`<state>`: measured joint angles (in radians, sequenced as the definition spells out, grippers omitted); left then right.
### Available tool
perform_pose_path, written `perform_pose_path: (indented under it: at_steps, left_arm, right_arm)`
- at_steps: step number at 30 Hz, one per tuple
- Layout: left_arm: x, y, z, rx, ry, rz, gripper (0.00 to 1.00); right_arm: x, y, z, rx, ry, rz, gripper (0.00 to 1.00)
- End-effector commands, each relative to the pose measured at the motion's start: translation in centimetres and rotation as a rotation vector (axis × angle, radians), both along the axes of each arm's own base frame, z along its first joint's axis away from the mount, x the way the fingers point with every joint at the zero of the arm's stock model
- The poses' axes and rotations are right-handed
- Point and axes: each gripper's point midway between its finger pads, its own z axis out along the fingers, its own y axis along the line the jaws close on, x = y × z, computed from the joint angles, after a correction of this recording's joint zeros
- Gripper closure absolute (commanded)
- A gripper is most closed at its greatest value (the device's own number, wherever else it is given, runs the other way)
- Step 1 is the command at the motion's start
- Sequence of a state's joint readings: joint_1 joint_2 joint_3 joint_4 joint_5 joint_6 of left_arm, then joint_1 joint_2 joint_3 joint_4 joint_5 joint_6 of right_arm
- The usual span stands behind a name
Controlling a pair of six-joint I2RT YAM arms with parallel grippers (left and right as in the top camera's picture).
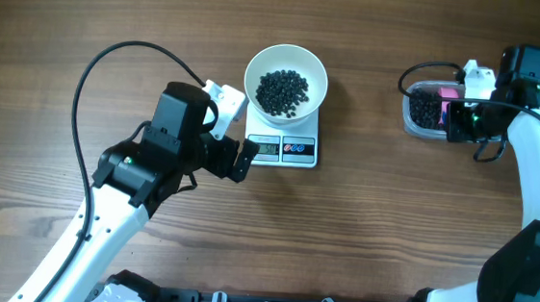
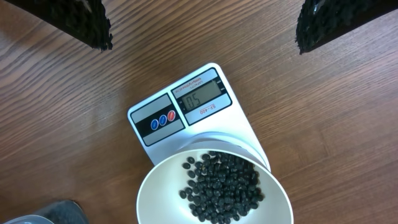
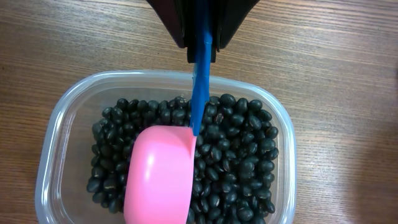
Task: Scoop item into bowl and weigh 150g on scale
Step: 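Drag the scoop through the black beans with the right gripper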
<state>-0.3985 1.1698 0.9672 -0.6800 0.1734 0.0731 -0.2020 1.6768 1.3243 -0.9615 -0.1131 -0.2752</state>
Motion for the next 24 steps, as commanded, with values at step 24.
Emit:
perform_pose_path:
  at_steps: [24]
  left_arm:
    - [-0.2,-0.4,-0.2,-0.008,0.009,-0.016,0.00]
  right_arm:
    - [0.3,1.3,0.5,0.279,-0.048,-0.014,0.96]
